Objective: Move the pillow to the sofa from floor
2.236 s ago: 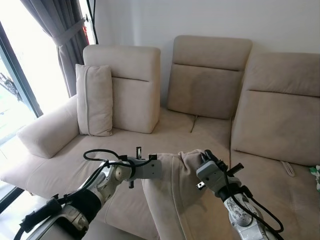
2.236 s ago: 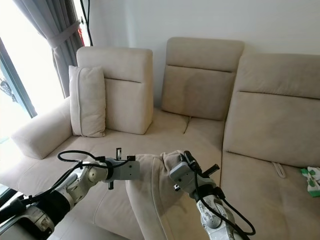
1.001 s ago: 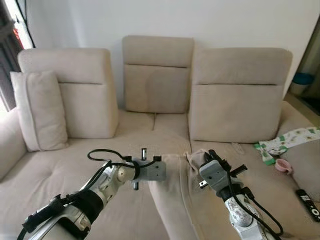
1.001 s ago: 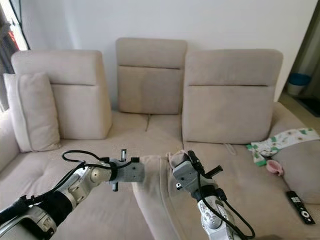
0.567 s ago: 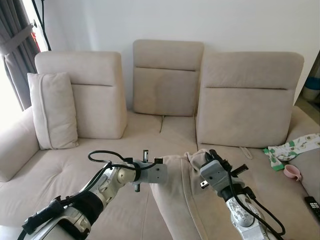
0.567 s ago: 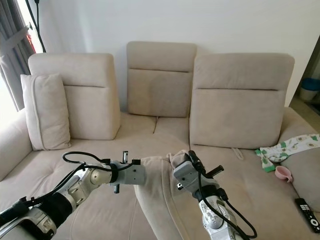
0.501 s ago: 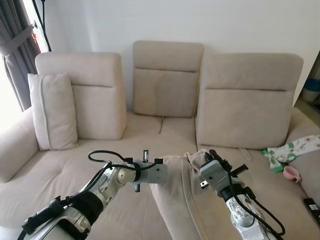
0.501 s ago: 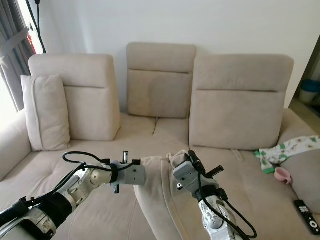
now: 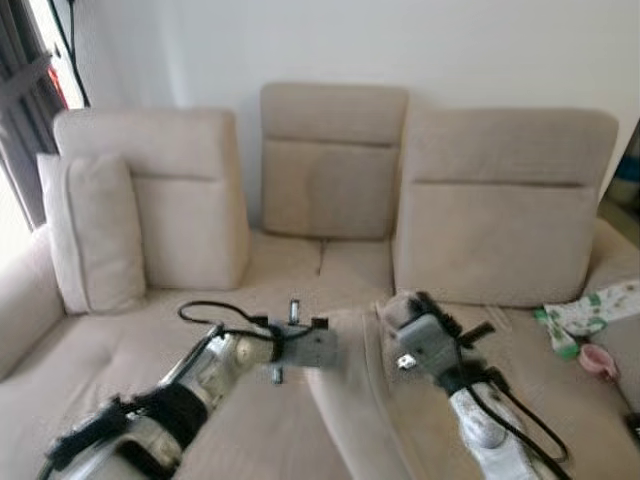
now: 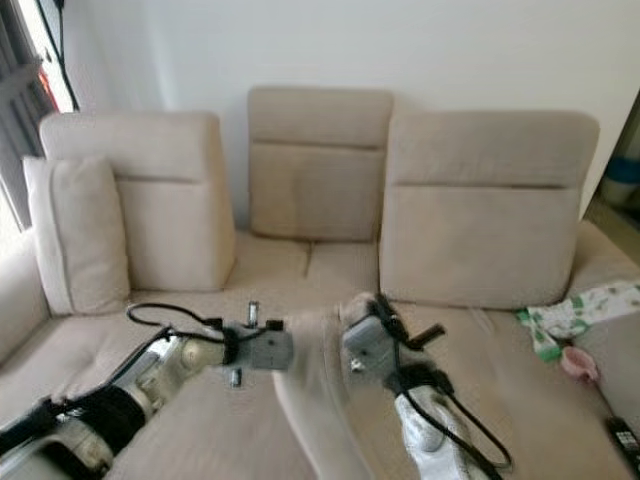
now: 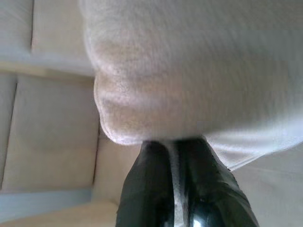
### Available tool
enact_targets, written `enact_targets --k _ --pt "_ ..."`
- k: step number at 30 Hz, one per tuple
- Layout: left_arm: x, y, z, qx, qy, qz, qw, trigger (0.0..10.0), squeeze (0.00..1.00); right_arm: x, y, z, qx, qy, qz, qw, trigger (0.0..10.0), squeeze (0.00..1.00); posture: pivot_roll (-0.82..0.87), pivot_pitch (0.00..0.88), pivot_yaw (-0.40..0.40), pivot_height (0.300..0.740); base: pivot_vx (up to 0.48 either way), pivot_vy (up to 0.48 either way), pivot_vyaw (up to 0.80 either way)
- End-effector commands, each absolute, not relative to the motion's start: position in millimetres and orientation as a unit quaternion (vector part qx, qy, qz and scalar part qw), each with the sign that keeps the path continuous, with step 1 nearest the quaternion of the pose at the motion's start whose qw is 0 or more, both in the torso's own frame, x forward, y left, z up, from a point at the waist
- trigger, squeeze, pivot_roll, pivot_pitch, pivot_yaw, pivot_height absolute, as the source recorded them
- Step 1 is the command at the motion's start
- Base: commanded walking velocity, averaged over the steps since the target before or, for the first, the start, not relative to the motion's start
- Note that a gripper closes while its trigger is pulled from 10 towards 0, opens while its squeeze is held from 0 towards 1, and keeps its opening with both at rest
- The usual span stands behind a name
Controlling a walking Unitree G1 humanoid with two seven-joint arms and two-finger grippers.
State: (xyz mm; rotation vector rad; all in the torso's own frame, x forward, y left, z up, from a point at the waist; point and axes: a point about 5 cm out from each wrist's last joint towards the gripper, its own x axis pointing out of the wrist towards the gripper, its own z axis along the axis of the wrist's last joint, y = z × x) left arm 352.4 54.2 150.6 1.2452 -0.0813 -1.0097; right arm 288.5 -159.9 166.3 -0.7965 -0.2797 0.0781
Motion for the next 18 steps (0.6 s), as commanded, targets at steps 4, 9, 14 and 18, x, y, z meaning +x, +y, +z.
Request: enact_targets --k 4,9,14,18 --pt "353.1 53.8 161.7 0.549 -0.064 -0.447 0.703 10.0 0.00 284.8 -131.6 174.8 -0.372 -0.180 0.085 0.907 10.0 0.00 -0.15 0.000 0.036 0.740 0.325 0.000 0.00" --pt "353.2 53.7 161.6 0.549 -0.065 -0.447 0.703 10.0 0.00 285.3 -131.5 174.8 -0.373 -0.180 0.084 0.906 10.0 0.00 -0.15 0.000 0.036 0.740 0.310 0.000 0.00" --pt "352.4 52.5 161.2 0.551 -0.070 -0.451 0.699 10.0 0.00 286.0 -131.7 175.0 -0.374 -0.181 0.084 0.906 10.0 0.00 -0.15 0.000 0.037 0.740 0.000 0.000 0.00" --pt "351.4 50.7 162.8 0.550 -0.078 -0.456 0.695 10.0 0.00 286.7 -132.6 175.5 -0.375 -0.181 0.079 0.906 10.0 0.00 -0.15 0.000 0.042 0.740 0.000 0.000 0.00"
